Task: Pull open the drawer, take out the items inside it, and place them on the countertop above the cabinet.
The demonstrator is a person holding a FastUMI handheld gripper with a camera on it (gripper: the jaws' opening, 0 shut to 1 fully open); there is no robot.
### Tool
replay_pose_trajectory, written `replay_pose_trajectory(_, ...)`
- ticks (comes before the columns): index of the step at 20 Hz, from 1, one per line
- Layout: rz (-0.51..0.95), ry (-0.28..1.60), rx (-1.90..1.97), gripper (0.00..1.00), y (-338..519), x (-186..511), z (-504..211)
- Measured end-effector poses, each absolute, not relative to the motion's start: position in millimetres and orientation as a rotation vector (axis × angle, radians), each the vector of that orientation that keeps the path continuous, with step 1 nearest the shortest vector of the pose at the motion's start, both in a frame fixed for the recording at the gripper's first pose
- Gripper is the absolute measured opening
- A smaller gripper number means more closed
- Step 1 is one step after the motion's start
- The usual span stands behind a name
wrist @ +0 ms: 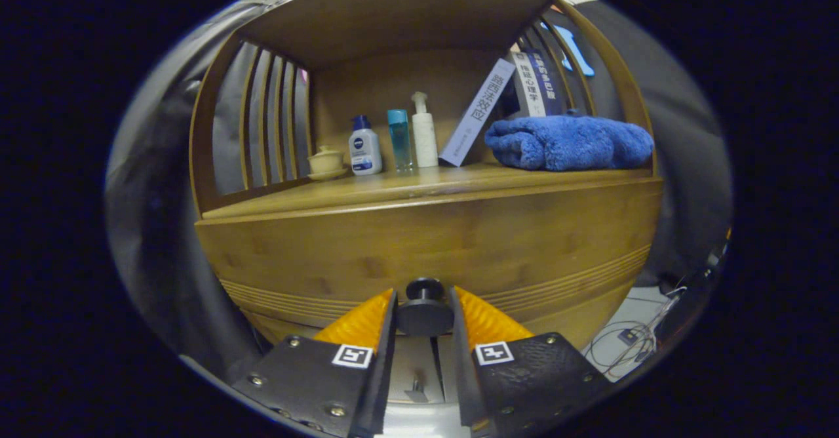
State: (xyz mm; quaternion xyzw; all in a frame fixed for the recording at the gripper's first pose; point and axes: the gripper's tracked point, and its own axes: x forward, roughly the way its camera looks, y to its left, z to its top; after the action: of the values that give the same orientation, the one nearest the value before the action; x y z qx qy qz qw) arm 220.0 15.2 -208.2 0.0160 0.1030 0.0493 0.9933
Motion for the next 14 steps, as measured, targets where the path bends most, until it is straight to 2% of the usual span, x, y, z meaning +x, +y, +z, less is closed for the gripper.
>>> replay_pose_trajectory(3, 0.105, 0.201, -0.034, 0.32, 11, 197, -209)
replay_pose_trajectory(9, 0.094, 0.211, -0.086, 0.32, 2, 113, -206)
replay_pose_trajectory(14, 0.084, 0.222, -0.105, 0.31, -1, 69, -199)
